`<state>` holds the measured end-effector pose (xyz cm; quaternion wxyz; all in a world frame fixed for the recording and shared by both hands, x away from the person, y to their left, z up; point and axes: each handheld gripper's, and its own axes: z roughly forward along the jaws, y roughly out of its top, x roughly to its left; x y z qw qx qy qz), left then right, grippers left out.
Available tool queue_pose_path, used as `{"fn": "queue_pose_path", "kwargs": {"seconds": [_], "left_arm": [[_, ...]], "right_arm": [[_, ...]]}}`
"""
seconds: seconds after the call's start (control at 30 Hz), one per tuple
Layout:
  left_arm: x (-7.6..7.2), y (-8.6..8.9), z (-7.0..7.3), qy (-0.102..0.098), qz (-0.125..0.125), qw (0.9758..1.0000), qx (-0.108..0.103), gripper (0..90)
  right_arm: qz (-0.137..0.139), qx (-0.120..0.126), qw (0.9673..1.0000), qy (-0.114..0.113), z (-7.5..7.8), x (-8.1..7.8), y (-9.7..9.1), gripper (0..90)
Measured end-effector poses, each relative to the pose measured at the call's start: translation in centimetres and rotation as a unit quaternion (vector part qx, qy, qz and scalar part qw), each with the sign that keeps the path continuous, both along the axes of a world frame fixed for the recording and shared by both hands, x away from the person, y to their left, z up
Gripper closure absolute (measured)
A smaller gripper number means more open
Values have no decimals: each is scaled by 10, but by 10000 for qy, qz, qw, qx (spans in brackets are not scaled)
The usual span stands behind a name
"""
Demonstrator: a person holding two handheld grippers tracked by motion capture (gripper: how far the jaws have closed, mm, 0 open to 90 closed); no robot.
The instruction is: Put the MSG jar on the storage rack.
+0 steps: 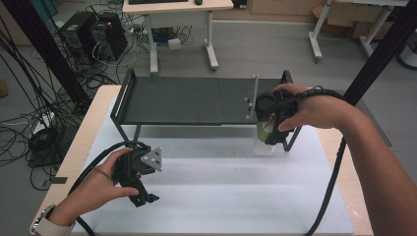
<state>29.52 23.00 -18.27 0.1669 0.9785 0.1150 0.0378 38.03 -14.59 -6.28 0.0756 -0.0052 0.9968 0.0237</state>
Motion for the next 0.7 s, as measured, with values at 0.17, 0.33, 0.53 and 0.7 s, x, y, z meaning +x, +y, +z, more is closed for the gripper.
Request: {"fn": "queue_pose_path", "kwargs": {"seconds": [0.17,0.33,0.53,0.7], "left_arm": [[3,1,-1,21,-7,10000,-10,61],[4,5,-1,18,50,10000,-36,60],[6,8,-4,43,117,9999,-64,60],[8,10,-9,97,202,9997,-67,60]], "right_arm": [[20,43,10000,-75,17,8,4,291],[19,29,9999,-138,30,19,8,291],[-53,44,9996,-267,42,42,12,290],[-97,-53,9995,-284,42,73,22,290]]}}
